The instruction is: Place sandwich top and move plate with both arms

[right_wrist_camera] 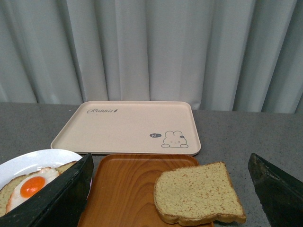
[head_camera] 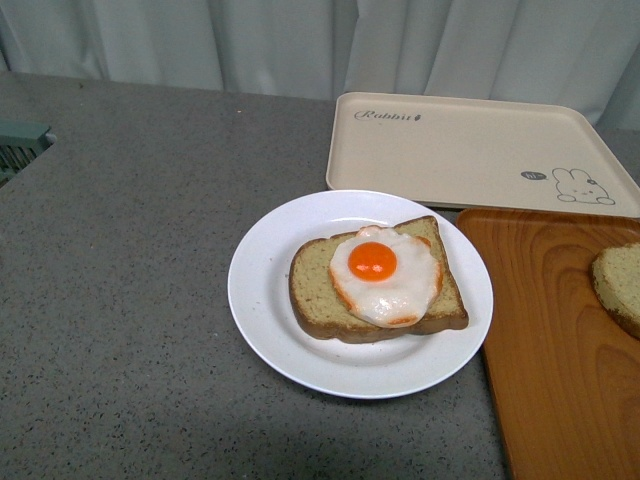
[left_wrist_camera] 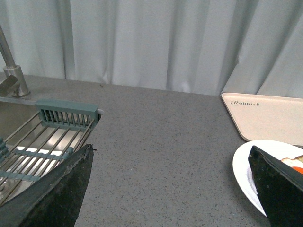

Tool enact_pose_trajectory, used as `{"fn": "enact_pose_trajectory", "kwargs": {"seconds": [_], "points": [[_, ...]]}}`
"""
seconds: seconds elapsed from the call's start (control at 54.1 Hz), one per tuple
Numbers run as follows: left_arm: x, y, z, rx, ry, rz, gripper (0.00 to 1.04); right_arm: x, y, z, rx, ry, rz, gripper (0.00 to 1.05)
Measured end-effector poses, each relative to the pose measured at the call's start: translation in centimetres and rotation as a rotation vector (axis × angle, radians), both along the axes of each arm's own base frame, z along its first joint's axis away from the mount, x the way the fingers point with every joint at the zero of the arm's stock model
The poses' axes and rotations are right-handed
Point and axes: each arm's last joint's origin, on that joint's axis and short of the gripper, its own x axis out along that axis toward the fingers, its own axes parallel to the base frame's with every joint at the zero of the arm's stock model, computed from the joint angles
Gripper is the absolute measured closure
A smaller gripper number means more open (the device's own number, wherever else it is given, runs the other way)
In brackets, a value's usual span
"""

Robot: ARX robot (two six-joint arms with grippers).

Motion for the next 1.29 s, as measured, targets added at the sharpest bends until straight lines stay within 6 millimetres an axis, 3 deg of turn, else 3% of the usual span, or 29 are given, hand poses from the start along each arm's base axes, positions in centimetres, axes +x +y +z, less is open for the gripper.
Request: {"fn": "enact_pose_trajectory", "kwargs": {"seconds": [1.293], "points": [[0.00,0.00,0.00,0.000,0.000,0.000,0.06,0.00,0.00,0.00,0.000,0.000,0.000,0.09]]}}
